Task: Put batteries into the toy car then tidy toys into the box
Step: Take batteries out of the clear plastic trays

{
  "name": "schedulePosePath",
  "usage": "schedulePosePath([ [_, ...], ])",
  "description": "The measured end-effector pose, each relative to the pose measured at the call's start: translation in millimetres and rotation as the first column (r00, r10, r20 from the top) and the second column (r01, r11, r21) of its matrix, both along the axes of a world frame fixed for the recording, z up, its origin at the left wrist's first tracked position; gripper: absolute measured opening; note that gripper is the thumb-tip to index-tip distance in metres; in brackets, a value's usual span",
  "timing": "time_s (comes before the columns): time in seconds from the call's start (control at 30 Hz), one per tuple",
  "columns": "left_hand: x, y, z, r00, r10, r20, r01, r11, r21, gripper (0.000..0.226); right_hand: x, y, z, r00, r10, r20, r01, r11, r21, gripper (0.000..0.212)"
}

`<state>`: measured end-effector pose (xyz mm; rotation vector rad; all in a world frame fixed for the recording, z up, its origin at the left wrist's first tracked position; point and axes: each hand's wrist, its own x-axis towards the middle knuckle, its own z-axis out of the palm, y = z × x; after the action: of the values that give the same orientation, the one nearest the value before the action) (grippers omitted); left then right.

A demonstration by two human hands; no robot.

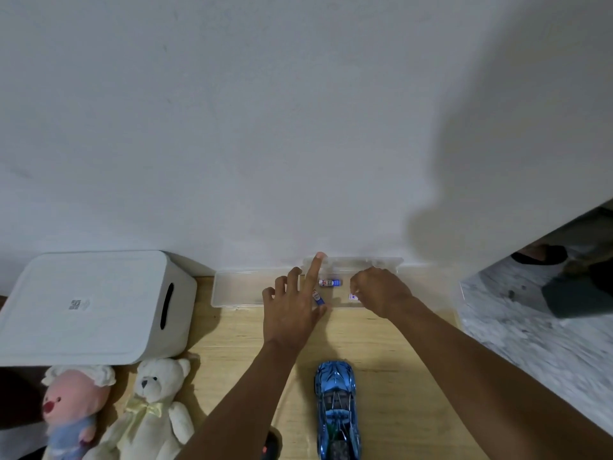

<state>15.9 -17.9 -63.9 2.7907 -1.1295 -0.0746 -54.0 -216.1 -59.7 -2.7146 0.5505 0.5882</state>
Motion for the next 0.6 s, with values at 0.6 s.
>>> schedulePosePath([
  [0.6,1,3,-3,0.999,-0.014,0.042,0.015,0.999,-0.032,0.109,-4,13,11,0.982,0.109,0.153,-0.148,0.950,0.275,0.023],
])
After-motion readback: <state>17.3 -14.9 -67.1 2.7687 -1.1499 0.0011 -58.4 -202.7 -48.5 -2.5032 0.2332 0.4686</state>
